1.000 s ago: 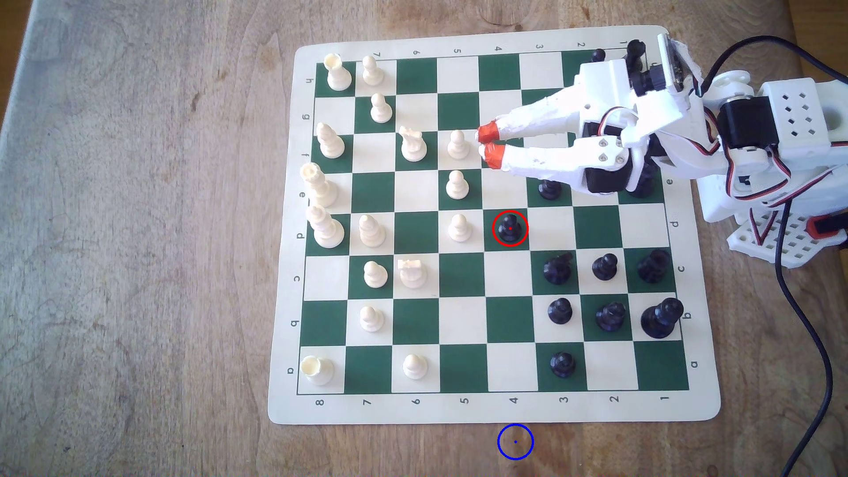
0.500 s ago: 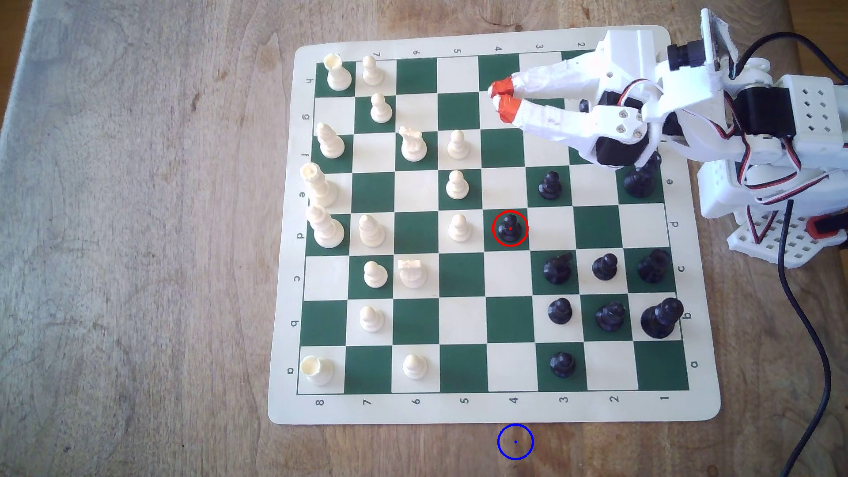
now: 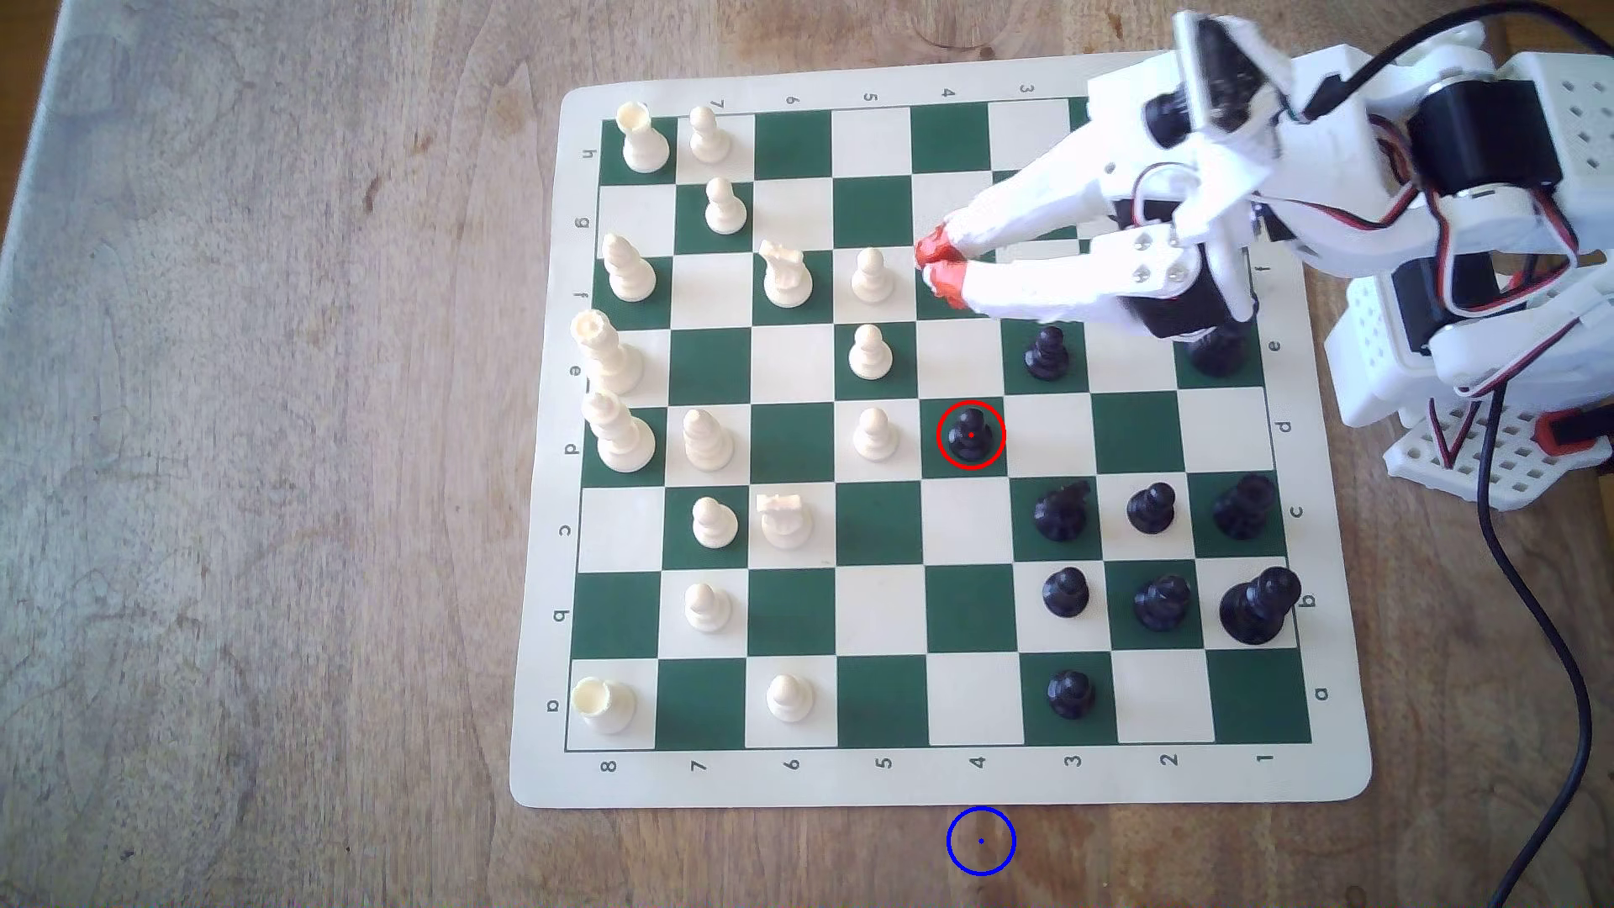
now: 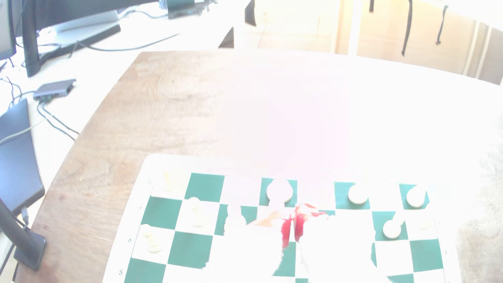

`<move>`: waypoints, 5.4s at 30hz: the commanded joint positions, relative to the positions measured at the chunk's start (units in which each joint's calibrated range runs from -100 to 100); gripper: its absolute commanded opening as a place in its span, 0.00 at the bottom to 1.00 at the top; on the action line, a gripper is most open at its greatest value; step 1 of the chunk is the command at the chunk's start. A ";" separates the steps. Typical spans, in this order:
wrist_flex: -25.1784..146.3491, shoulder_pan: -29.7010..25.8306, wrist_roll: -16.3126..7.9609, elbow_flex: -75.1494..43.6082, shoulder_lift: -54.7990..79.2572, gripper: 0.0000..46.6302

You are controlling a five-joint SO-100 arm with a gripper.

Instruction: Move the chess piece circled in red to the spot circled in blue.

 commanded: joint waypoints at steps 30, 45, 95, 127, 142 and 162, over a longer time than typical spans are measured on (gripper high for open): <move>32.16 3.46 -7.18 -31.22 34.74 0.33; 26.10 1.82 -9.18 -30.77 43.91 0.34; 23.89 -1.23 -9.82 -36.30 60.97 0.24; 23.89 -2.49 -10.60 -39.56 64.96 0.08; 31.26 -3.03 -10.06 -44.00 58.00 0.00; 36.34 -30.64 -10.70 -70.21 68.27 0.00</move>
